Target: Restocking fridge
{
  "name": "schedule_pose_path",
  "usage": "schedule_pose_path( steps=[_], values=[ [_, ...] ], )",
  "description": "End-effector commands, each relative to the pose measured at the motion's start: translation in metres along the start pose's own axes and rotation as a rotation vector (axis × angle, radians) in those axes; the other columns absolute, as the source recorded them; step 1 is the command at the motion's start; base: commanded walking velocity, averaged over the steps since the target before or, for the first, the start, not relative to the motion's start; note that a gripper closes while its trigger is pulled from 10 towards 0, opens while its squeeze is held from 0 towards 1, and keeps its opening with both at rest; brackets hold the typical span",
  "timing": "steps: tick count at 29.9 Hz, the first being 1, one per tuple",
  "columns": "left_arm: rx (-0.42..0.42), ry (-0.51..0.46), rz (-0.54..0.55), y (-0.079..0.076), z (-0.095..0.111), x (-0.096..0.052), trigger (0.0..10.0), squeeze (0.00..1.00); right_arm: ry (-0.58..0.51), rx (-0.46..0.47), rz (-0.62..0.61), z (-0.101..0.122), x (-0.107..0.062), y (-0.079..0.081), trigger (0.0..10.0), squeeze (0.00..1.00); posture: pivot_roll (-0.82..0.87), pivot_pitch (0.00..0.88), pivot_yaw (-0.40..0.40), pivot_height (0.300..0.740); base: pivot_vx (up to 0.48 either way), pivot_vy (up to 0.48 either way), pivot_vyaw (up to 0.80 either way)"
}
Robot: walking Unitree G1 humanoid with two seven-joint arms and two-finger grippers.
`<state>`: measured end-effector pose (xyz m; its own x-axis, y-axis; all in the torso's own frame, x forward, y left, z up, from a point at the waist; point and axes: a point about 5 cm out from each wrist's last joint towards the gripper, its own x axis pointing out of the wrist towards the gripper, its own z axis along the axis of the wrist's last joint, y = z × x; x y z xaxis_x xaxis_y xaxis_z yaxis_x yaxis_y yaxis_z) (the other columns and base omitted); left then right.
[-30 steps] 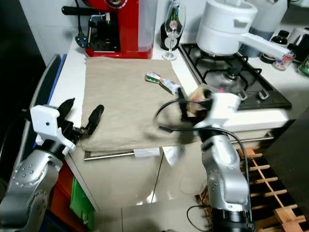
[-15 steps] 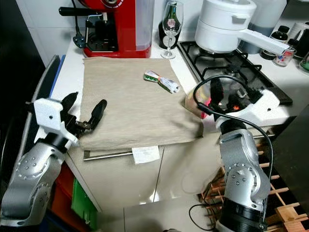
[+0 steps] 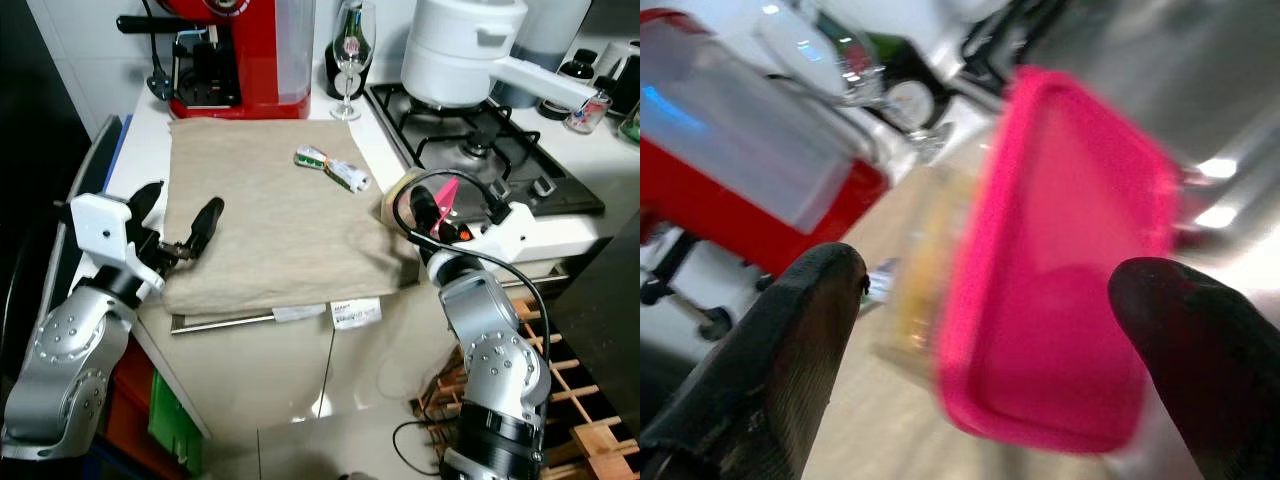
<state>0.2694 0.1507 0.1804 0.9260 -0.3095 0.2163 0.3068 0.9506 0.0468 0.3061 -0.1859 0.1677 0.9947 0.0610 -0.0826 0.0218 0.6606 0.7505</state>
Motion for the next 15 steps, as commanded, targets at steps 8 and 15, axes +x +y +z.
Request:
schedule_pose_path(
  steps=[8, 15],
  values=[
    [0.017, 0.004, 0.011, 0.001, 0.001, 0.003, 10.0, 0.00, 0.068, -0.033, 0.154, -0.018, 0.036, 0.050, 10.0, 0.20, -0.01, 0.000, 0.002, 0.740, 0.000, 0.000, 0.00],
    [0.018, 0.008, 0.022, 0.002, 0.000, 0.004, 10.0, 0.00, 0.126, -0.061, 0.234, -0.039, 0.052, 0.074, 10.0, 0.20, 0.00, 0.000, -0.002, 0.740, 0.000, 0.000, 0.00]
  ],
)
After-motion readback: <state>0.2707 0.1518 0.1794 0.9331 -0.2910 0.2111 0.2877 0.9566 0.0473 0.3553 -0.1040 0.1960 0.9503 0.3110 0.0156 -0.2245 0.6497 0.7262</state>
